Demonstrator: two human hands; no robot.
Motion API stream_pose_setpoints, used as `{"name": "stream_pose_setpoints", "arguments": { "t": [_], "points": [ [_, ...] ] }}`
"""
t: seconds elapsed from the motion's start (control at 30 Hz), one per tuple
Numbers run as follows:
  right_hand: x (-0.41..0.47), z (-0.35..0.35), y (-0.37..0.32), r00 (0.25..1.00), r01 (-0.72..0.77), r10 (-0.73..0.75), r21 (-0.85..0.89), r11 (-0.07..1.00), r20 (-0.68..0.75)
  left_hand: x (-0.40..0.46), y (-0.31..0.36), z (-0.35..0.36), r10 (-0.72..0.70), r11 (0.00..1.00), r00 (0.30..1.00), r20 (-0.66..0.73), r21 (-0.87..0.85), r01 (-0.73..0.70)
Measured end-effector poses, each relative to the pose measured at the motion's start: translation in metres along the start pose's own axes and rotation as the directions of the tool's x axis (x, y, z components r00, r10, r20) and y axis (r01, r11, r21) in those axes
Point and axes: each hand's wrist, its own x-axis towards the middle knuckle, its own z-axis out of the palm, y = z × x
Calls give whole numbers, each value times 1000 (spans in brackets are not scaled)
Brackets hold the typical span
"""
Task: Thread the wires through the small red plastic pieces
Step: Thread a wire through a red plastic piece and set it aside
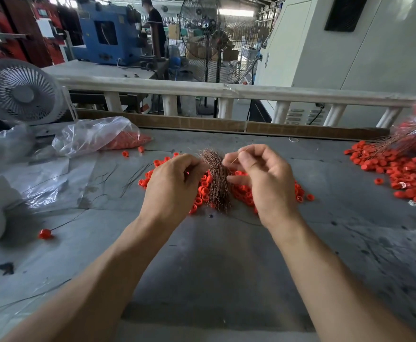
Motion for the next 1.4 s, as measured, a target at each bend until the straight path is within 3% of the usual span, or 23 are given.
{"name": "stream_pose_setpoints", "arguments": {
  "t": [0.13,0.27,0.43,0.7,0.83,0.93,1.0,1.1,1.27,1.4],
  "points": [
    [7,-8,-10,972,-69,128,283,957,-198,4,-6,-5,-88,989,992,93,131,76],
    [15,-21,-15,892,-144,295,405,903,-341,10,-13,-18,-186,961,960,211,244,133],
    [18,-27,-10,831,-305,424,344,888,-359,13,-13,-28,-264,913,876,403,397,93],
    [16,-22,-5,858,-406,456,233,884,-236,9,-9,-29,-243,878,849,469,478,-12],
    [14,-21,-6,890,-376,404,159,913,-212,10,-5,-28,-205,929,867,453,370,26],
    [12,-17,-11,927,-336,349,111,935,-140,11,1,-26,-176,984,919,352,35,175],
    [13,-13,-16,943,-318,321,47,947,-93,10,7,-23,-218,905,906,362,-271,327],
    [16,-9,-24,956,-292,293,-102,951,-4,6,11,-14,-281,598,850,444,-612,518],
    [0,-9,-11,970,-231,238,-116,966,46,3,13,-6,-311,268,805,506,-766,585],
    [-6,-7,-1,972,-221,225,-67,973,71,2,12,-4,-316,153,774,549,-776,612]
  ]
}}
